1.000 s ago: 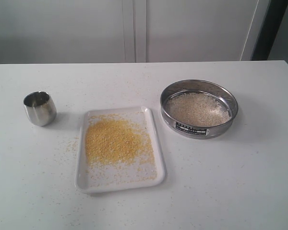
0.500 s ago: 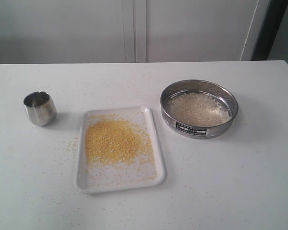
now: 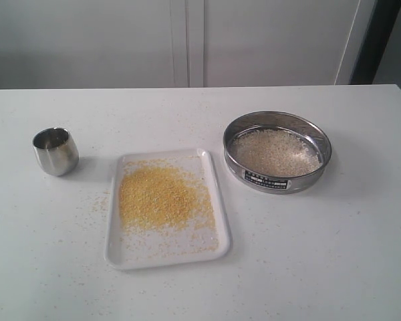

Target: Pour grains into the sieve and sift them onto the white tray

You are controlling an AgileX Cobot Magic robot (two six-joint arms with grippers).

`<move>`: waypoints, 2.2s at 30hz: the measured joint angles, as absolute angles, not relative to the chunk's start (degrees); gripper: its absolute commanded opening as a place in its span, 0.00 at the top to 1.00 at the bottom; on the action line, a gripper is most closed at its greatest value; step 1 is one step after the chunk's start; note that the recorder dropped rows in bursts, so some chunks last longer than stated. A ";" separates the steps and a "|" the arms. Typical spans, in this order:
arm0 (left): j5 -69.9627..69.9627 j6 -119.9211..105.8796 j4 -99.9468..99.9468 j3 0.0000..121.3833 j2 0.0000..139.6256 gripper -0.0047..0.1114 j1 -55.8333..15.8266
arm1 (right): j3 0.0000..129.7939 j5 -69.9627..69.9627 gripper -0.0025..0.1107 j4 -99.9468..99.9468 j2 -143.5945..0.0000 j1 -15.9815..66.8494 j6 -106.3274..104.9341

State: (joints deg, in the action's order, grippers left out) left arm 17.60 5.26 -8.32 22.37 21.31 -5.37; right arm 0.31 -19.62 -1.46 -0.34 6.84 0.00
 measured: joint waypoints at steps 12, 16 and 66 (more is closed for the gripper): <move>17.86 2.48 -5.31 11.34 5.95 0.96 -2.08 | 0.31 -19.62 0.98 -1.46 -0.34 6.84 0.00; 14.89 2.26 -3.56 8.91 3.63 0.96 -0.62 | 0.31 -19.62 0.98 -1.46 -0.34 6.84 0.00; 12.69 1.22 1.90 0.30 0.27 0.96 1.95 | 0.31 -19.62 0.98 -1.46 -0.34 6.84 0.00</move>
